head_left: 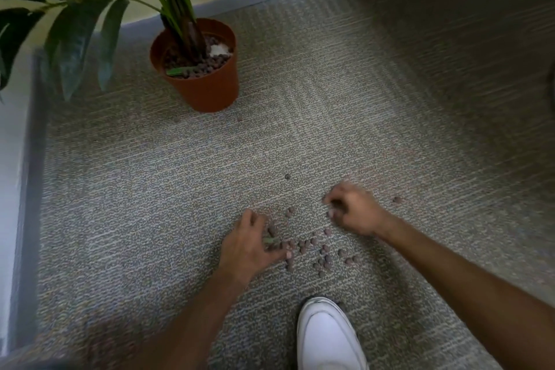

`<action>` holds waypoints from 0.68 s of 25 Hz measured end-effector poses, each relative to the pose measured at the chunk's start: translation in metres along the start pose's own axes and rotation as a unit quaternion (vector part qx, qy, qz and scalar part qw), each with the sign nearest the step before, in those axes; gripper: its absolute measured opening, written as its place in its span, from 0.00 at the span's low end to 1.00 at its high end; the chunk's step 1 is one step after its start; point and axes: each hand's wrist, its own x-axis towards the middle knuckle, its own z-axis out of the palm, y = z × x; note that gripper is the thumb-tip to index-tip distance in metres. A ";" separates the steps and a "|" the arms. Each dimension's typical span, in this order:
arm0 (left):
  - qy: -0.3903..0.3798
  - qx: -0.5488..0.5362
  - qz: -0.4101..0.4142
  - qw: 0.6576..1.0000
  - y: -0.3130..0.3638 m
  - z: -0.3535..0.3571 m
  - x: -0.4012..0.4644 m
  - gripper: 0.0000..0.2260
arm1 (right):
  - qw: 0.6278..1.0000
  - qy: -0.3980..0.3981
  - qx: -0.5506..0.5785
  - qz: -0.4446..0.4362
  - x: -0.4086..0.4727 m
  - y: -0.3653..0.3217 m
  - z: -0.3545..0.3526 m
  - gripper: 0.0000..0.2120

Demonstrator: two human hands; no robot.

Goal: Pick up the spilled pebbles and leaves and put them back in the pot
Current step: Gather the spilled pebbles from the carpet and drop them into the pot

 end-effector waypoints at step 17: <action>-0.027 -0.068 0.034 0.997 0.039 0.023 -0.019 0.37 | 0.984 -0.049 -0.169 -0.003 -0.088 -0.009 0.068 0.66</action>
